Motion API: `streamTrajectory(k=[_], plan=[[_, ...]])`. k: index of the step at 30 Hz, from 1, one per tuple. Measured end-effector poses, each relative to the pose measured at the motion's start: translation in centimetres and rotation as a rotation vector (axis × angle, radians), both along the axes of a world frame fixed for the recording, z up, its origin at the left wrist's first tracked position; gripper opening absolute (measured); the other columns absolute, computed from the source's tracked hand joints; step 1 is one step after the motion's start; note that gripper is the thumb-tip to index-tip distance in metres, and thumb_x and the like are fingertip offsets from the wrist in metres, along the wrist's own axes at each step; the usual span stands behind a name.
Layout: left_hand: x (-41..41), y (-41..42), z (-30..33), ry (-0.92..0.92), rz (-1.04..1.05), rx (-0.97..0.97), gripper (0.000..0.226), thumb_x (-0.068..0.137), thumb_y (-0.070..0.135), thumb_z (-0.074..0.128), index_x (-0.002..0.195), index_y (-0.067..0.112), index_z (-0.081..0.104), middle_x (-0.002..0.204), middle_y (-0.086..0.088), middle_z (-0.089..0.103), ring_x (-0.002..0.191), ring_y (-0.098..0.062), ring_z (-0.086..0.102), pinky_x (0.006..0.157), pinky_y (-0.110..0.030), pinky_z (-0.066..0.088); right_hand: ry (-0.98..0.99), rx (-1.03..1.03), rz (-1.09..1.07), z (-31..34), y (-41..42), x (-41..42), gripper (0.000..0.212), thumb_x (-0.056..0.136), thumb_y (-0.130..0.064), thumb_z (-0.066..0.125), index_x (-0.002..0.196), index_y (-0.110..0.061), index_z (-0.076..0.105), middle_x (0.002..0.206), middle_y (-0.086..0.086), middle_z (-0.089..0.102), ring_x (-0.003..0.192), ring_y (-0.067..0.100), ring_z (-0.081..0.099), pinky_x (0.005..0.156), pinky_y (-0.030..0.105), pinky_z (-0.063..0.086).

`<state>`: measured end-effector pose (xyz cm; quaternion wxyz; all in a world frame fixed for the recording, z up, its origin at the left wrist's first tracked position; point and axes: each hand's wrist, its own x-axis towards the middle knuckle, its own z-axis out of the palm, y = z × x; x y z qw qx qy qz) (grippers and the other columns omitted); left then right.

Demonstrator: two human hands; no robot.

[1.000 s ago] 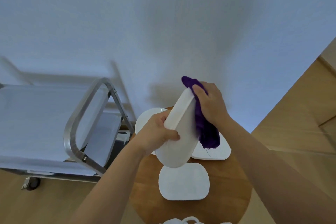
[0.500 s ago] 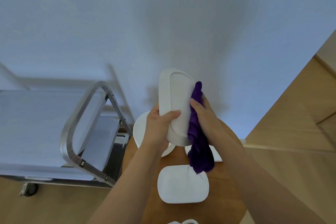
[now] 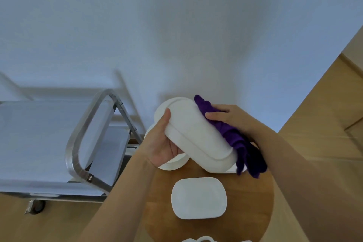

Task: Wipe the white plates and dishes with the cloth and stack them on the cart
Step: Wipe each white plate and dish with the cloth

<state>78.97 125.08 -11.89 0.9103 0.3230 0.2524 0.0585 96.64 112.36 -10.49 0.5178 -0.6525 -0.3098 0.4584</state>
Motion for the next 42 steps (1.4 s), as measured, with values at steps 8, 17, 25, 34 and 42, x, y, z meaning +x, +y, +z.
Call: streamTrajectory(k=[8, 17, 25, 34, 42], plan=[[1.0, -1.0, -0.5, -0.009, 0.146, 0.124, 0.054, 0.076, 0.054, 0.051, 0.116, 0.018, 0.058, 0.103, -0.006, 0.074, 0.09, -0.021, 0.072, 0.064, -0.038, 0.06, -0.07, -0.022, -0.282, -2.5, -0.4, -2.7, 0.02, 0.09, -0.024, 0.058, 0.1, -0.01, 0.067, 0.091, 0.01, 0.07, 0.076, 0.024, 0.063, 0.071, 0.033, 0.05], [2.8, -6.7, -1.2, 0.1, 0.128, 0.531, 0.028, 0.088, 0.055, 0.048, 0.086, 0.03, 0.061, 0.069, 0.013, 0.073, 0.064, -0.004, 0.07, 0.052, -0.023, 0.056, 0.108, -0.03, -0.552, -3.3, -0.6, -5.9, 0.039, 0.097, -0.034, 0.044, 0.133, -0.02, 0.05, 0.132, 0.006, 0.054, 0.116, 0.026, 0.054, 0.099, 0.045, 0.045], [1.8, -8.6, -3.4, 0.152, -0.094, 0.937, 0.045, 0.081, 0.061, 0.04, 0.105, 0.028, 0.058, 0.089, 0.007, 0.068, 0.083, -0.008, 0.068, 0.071, -0.022, 0.058, 0.145, 0.09, -0.347, -1.9, -0.9, -5.7, 0.013, 0.093, -0.048, 0.047, 0.099, -0.047, 0.057, 0.086, -0.016, 0.07, 0.08, 0.005, 0.067, 0.064, 0.018, 0.053], [2.1, -5.0, -3.3, 0.503, -0.634, 1.975, 0.075, 0.093, 0.062, 0.033, 0.153, 0.023, 0.009, 0.153, 0.004, 0.036, 0.135, -0.023, 0.039, 0.113, -0.057, 0.016, 0.055, -0.113, -0.364, -1.6, 0.1, -5.1, 0.021, 0.083, -0.031, 0.062, 0.096, -0.014, 0.059, 0.083, 0.01, 0.065, 0.077, 0.024, 0.064, 0.068, 0.035, 0.052], [-1.1, 0.8, -2.7, 0.656, 0.072, 1.527, 0.087, 0.083, 0.066, 0.054, 0.151, 0.022, 0.022, 0.154, -0.004, 0.03, 0.144, -0.032, 0.019, 0.117, -0.049, 0.018, 0.141, -0.032, -0.52, -3.6, -2.9, -3.2, 0.008, 0.086, -0.018, 0.059, 0.093, -0.016, 0.064, 0.087, 0.009, 0.07, 0.078, 0.028, 0.068, 0.061, 0.035, 0.057]])
